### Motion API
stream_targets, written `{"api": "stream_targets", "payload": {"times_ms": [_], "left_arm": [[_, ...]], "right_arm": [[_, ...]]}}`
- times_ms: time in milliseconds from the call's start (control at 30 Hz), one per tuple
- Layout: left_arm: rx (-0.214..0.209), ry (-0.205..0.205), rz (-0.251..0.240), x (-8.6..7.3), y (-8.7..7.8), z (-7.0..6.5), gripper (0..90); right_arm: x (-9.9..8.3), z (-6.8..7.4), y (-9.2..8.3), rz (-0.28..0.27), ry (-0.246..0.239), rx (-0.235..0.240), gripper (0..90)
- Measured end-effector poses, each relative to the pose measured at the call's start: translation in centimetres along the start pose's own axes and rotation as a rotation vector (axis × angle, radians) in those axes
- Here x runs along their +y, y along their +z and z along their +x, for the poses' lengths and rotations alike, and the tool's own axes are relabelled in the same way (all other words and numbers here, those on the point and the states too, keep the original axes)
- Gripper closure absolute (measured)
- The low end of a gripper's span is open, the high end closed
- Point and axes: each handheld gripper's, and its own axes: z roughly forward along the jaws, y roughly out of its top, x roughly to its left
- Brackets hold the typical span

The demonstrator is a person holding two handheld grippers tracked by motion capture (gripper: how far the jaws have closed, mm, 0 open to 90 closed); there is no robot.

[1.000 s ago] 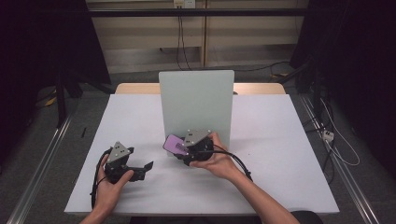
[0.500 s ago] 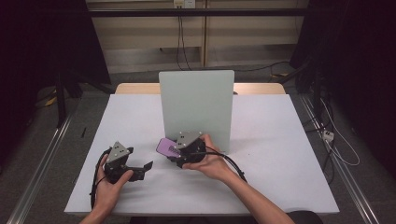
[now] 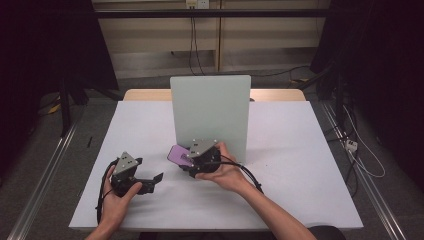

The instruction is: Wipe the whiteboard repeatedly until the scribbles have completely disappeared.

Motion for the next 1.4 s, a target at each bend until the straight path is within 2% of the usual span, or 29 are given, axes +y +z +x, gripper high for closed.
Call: {"api": "stream_targets", "payload": {"times_ms": [467, 567, 667, 933, 1100, 1400], "left_arm": [[-0.002, 0.003, 0.003, 0.0, 0.1, 0.0, 5.5], [-0.001, 0.005, 0.006, 0.0, 0.1, -0.1, 5.5], [-0.001, 0.004, 0.000, 0.0, 0.1, -0.1, 5.5], [0.002, 0.002, -0.006, 0.1, -0.1, 0.0, 5.6], [0.010, -0.007, -0.024, 0.1, -0.3, 0.1, 5.5], [0.013, -0.005, -0.018, 0.1, -0.3, 0.2, 5.5]], "right_arm": [[0.9, -2.1, -3.2, -0.070, 0.040, -0.079, 41.6], [0.8, -1.8, -2.8, -0.067, 0.033, -0.083, 41.6], [0.7, -1.4, -2.1, -0.066, 0.036, -0.066, 41.6], [0.7, 0.0, 0.2, -0.047, 0.009, -0.023, 41.6], [0.6, 0.5, 1.1, -0.050, 0.011, -0.009, 41.7], [0.2, 1.3, 2.3, -0.015, -0.004, 0.026, 41.7]]}}
